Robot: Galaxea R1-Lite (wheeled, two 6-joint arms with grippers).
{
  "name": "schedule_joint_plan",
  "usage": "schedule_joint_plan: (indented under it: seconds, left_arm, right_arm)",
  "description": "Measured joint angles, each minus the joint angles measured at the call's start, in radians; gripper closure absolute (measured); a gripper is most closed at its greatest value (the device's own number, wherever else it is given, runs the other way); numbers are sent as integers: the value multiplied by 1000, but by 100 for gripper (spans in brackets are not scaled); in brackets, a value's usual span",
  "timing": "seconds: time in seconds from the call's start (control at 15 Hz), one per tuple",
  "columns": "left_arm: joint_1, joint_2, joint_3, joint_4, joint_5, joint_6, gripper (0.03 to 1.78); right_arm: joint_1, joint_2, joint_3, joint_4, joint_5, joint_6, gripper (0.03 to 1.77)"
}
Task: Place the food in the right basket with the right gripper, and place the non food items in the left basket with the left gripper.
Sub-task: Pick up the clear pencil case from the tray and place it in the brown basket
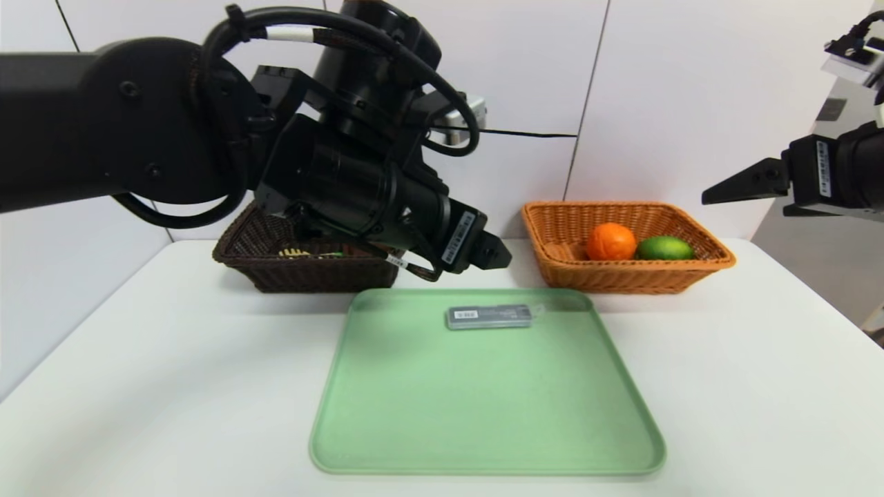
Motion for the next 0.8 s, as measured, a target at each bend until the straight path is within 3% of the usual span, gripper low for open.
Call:
schedule_joint_plan:
  seconds: [0.53, 0.8]
  left_arm:
    - [108, 144, -43, -9, -357, 289, 12]
    - [141, 226, -41, -44, -370, 381, 12]
  right_arm:
    - [3, -88, 67, -1, 0, -1, 11]
    - [3, -117, 100, -1, 0, -1, 11]
